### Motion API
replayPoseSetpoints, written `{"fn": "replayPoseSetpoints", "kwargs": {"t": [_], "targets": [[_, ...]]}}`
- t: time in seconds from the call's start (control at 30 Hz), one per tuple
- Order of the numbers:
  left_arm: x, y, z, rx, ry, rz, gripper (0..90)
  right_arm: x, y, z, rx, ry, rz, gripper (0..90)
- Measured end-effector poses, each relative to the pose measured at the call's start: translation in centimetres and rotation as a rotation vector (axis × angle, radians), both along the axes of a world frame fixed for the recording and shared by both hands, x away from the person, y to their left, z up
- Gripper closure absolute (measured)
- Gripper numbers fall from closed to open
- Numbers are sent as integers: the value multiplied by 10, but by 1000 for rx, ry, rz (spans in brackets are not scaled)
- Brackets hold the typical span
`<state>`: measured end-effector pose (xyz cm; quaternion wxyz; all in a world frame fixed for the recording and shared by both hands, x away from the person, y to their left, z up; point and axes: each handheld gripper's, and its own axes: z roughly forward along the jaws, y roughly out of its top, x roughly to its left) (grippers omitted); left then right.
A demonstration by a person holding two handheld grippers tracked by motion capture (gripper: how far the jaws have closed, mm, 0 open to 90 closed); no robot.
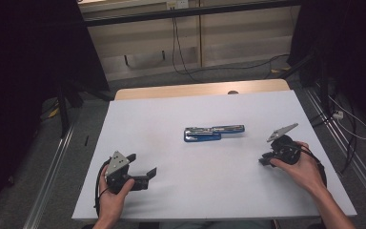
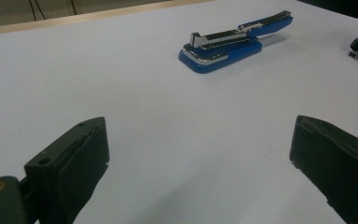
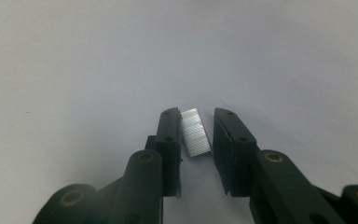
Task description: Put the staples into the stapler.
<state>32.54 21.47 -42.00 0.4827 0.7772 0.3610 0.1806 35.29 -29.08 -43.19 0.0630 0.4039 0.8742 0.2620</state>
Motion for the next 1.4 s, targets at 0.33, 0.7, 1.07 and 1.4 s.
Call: {"fn": "replayPoseSetpoints", "kwargs": {"t": [0.33,0.7,1.07,1.4], "targets": [[0,1,0,1,0,0,48,-2,7,0,-50,-12,3,762],[0,0,-1,4,3,0,48,-3,7,0,-36,-3,-33,793],[1,1,-1,7,7,0,48,-2,6,1,-15,-1,-54,793],[0,1,-1,2,6,-2,48,-3,6,3,25,-42,-56,793]]}}
